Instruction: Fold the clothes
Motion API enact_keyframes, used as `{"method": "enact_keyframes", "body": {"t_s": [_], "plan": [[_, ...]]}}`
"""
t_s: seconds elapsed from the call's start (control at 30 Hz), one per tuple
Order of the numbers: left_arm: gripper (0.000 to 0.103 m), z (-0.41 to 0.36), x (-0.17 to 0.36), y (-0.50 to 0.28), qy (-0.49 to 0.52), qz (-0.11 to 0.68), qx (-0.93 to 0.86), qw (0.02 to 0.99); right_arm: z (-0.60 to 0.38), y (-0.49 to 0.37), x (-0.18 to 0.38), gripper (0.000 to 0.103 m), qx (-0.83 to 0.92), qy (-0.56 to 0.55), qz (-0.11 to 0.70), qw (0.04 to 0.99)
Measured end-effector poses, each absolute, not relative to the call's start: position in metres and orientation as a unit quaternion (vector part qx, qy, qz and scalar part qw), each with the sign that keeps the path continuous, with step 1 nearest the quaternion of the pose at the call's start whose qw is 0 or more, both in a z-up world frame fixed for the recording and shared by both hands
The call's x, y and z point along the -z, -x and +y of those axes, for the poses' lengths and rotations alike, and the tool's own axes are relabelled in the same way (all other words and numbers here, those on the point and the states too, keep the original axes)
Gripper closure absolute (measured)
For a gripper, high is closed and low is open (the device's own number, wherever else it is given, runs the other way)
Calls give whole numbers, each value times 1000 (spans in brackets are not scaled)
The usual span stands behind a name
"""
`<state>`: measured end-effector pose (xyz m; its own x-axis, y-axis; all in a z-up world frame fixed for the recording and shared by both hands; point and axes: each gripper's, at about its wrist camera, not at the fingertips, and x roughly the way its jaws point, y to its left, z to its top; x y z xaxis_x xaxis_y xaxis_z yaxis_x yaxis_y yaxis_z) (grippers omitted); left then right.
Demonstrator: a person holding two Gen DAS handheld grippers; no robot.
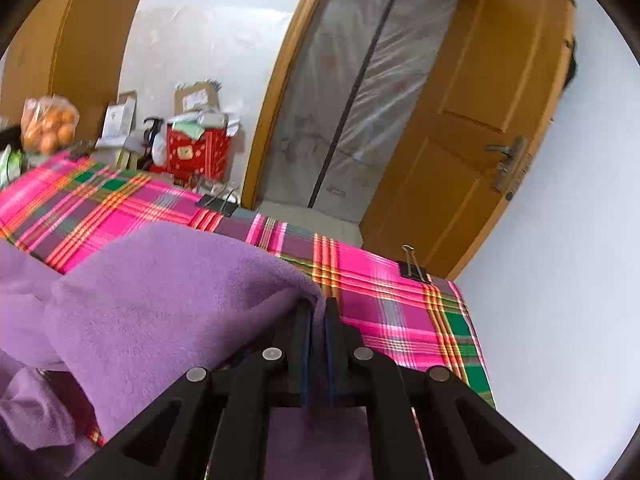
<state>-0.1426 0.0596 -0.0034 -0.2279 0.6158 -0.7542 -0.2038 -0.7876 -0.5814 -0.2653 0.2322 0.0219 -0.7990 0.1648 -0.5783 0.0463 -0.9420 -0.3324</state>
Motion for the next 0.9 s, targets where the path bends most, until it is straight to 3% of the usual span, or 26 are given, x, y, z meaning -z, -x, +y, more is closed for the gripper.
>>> {"method": "enact_keyframes", "body": {"t_s": [0.43, 0.6, 0.9], "plan": [[56, 69, -10, 105, 559, -198, -757, 274, 221, 267, -17, 95, -926, 334, -175, 15], [56, 42, -14, 97, 566, -215, -744, 283, 227, 240, -34, 72, -932, 335, -136, -6], [56, -40, -28, 57, 538, -259, -774, 213, 210, 161, -46, 50, -904, 382, 14, -192]]}}
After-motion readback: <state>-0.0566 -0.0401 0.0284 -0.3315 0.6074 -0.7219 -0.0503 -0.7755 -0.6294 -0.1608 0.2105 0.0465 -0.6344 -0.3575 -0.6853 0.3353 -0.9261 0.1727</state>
